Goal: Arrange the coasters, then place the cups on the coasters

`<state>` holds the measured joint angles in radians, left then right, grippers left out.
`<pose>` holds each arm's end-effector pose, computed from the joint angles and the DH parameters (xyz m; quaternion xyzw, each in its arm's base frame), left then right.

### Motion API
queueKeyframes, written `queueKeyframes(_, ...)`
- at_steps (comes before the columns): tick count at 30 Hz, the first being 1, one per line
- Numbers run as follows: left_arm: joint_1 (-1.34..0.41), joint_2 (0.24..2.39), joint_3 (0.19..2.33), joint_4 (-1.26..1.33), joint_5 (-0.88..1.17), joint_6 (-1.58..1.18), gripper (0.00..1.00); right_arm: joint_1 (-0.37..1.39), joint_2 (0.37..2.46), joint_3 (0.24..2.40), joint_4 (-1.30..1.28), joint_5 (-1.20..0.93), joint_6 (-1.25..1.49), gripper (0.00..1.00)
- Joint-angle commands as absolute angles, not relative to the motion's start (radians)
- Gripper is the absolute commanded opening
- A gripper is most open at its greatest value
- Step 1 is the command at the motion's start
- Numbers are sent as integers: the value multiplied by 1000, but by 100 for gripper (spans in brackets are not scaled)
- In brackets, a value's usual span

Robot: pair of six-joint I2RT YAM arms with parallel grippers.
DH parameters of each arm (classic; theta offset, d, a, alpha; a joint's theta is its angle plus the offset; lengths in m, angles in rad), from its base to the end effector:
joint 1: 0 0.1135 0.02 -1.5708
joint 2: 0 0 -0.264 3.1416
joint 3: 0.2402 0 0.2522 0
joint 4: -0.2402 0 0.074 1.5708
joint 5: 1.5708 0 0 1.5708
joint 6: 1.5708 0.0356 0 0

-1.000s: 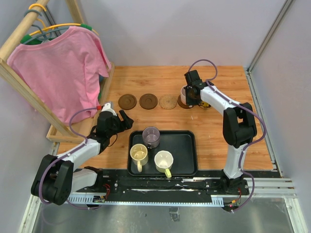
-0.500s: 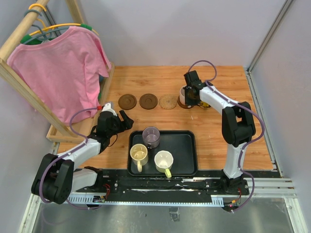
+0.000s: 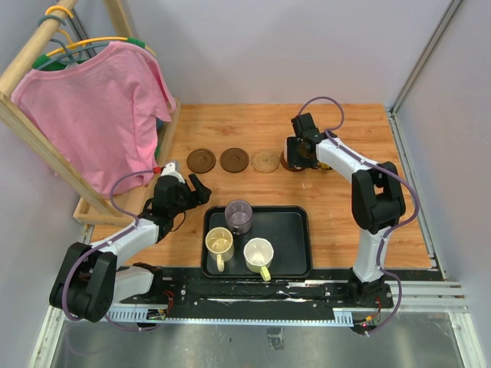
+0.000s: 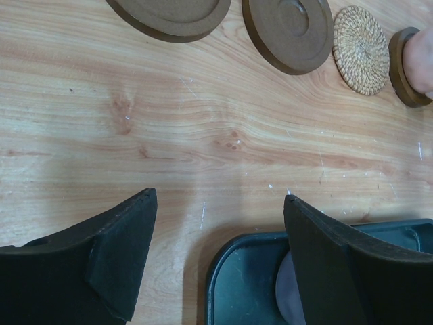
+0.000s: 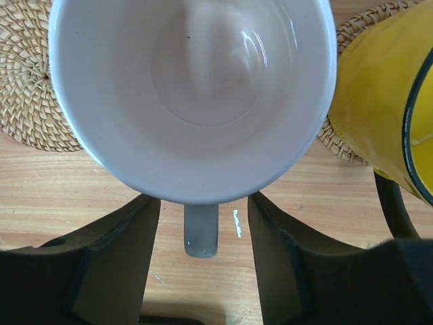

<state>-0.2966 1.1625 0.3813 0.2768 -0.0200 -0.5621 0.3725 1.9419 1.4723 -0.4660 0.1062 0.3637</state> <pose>0.2176 -0.0658 0.1730 -0.1190 0.8529 -0.2038 0.4657 0.3984 0.1516 0.2141 0.0124 0.9487 0.0652 0.3091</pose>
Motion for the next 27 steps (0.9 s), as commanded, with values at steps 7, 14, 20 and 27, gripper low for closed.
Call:
queueKeyframes(7,-290,1159,399,303,4,-562,80,382,1823,1413,-455,124,383,60)
queueKeyframes(14,-290,1133,403,294,0,-553,80,447,1622,1288,-454,142,365,61)
queueKeyframes(20,-290,1120,404,286,8,-544,80,509,1395,1133,-479,23,353,64)
queueKeyframes(27,-291,1093,393,287,40,-537,81,637,1208,1004,-564,-47,378,64)
